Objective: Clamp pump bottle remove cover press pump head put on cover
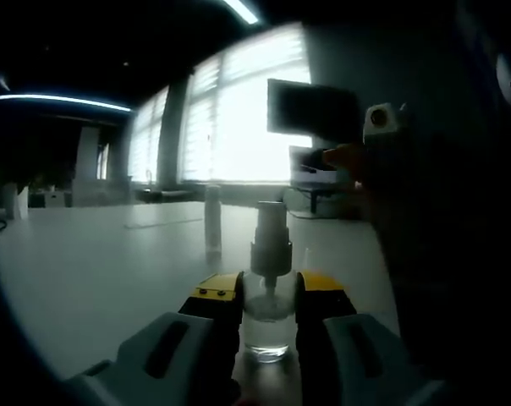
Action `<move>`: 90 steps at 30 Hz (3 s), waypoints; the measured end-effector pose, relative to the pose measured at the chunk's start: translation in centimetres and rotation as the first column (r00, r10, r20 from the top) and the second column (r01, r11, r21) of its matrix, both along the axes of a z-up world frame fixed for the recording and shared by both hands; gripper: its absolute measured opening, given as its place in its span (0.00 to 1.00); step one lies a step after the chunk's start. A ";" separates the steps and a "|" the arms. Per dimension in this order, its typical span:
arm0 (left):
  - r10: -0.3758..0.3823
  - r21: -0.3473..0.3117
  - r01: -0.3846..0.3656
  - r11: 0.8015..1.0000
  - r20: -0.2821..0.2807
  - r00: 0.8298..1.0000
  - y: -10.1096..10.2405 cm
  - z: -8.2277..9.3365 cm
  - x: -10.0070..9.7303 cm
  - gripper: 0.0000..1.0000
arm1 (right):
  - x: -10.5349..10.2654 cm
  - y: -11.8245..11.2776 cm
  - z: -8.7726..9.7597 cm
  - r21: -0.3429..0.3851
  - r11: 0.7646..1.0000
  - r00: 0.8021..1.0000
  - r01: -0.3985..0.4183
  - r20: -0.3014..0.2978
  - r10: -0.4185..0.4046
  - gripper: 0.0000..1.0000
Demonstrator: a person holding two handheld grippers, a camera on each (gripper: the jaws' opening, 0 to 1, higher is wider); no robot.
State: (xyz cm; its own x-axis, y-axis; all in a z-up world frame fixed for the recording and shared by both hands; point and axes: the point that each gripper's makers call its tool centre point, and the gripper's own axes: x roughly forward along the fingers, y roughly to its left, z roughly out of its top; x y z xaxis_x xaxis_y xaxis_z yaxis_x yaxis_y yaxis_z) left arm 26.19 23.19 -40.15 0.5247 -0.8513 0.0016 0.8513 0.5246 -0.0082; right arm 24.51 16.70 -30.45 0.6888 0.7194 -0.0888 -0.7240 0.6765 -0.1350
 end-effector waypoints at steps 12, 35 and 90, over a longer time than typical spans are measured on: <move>-0.004 -0.012 0.004 1.000 -0.021 1.000 0.1 -0.1 0.2 0.15 | 0.3 4.0 1.3 -0.186 0.969 0.987 -0.161 -0.012 0.162 0.18; -0.019 -0.057 0.018 0.998 -0.011 1.000 0.4 0.9 0.0 0.16 | 1.2 5.9 2.5 -0.410 0.869 0.956 -0.277 -0.032 0.290 0.20; 0.008 -0.008 -0.008 1.000 0.052 0.999 0.1 0.4 -0.2 0.15 | -0.8 9.8 -3.0 -0.796 0.272 0.774 -0.541 -0.346 0.530 0.10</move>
